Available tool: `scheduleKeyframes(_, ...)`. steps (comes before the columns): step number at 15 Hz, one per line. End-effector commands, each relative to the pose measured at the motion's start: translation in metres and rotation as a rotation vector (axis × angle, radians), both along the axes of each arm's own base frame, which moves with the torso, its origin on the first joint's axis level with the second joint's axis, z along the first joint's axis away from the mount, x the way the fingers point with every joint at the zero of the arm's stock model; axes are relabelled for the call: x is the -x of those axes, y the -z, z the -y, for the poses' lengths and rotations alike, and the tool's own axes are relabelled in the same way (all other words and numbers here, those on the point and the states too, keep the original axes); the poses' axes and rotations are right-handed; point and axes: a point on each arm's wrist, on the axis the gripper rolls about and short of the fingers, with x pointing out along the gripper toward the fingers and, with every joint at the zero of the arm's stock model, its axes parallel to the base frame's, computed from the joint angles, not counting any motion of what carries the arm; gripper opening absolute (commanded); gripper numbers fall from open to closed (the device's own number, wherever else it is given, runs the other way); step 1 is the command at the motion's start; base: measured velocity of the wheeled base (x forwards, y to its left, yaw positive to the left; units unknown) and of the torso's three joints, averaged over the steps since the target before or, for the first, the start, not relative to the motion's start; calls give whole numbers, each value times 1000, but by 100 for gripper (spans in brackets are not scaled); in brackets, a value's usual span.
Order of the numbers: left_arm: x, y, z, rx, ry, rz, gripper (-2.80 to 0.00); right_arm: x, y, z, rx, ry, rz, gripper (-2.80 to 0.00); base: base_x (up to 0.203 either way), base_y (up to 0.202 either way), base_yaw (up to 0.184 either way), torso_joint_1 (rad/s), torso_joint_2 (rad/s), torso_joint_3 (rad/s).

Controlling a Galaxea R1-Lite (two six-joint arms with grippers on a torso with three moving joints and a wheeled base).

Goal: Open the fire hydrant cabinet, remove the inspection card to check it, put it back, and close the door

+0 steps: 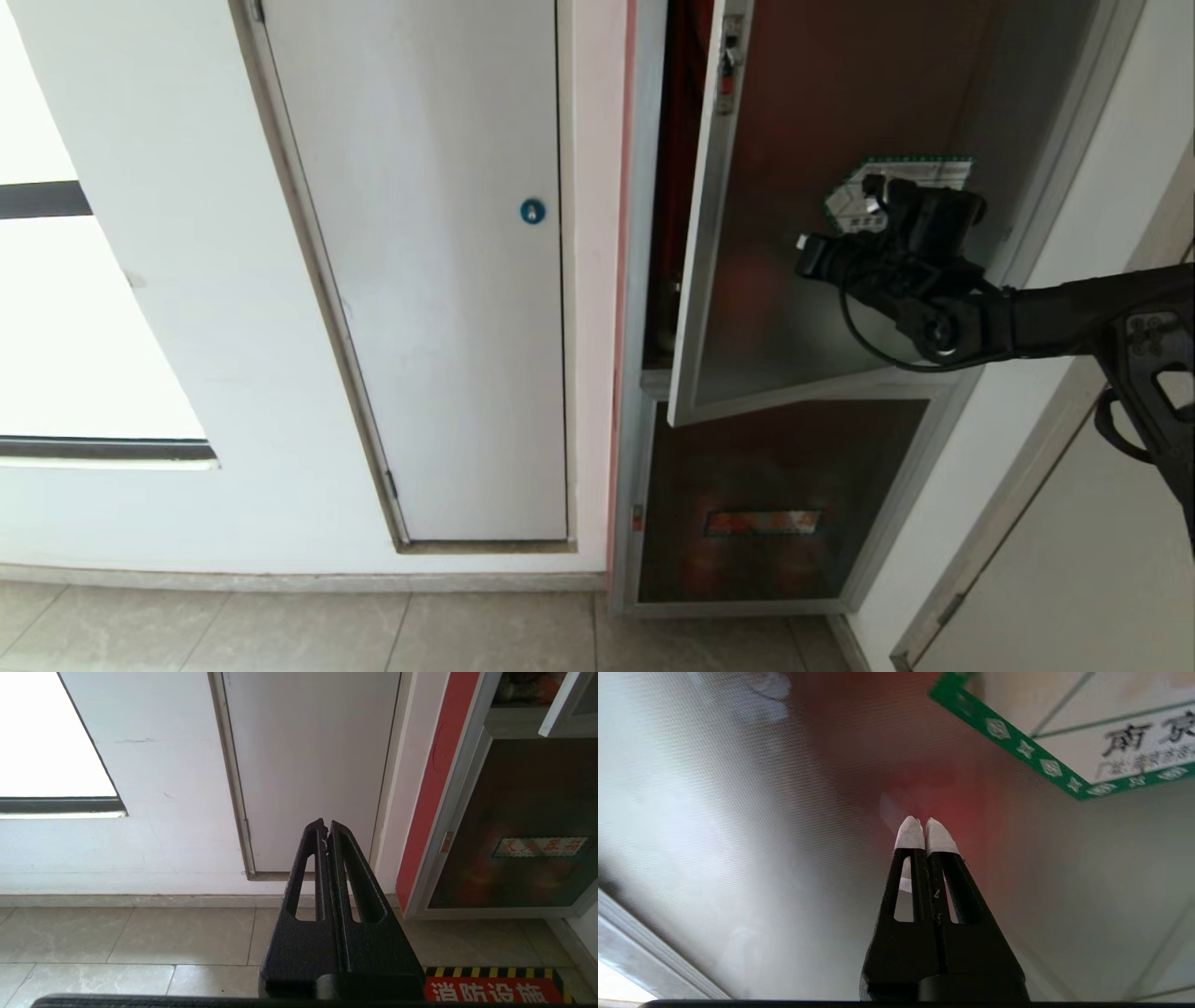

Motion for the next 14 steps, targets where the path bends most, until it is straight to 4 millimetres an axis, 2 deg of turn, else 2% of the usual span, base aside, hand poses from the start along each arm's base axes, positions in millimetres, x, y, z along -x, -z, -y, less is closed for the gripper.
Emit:
scheduleKeyframes(1, -1, 3, 0, 0, 0, -13, -280, 4, -3, 4, -1, 12, -7, -280, 0, 0, 0, 0, 0, 0)
scheduleKeyframes(5, -1, 3, 0, 0, 0, -13, -280, 45, -28, 5, 0, 13, -43, -280, 0, 0, 0, 0, 0, 0)
scheduleKeyframes(8, -1, 3, 0, 0, 0, -13, -280, 93, -39, 5, -2, 9, -81, -280, 0, 0, 0, 0, 0, 0)
scheduleKeyframes(11, -1, 3, 0, 1, 0, -13, -280, 170, -37, 7, -1, 11, -105, -280, 0, 0, 0, 0, 0, 0)
scheduleKeyframes(14, -1, 3, 0, 0, 0, -13, -280, 250, -43, 9, -3, 8, -14, -280, 0, 0, 0, 0, 0, 0)
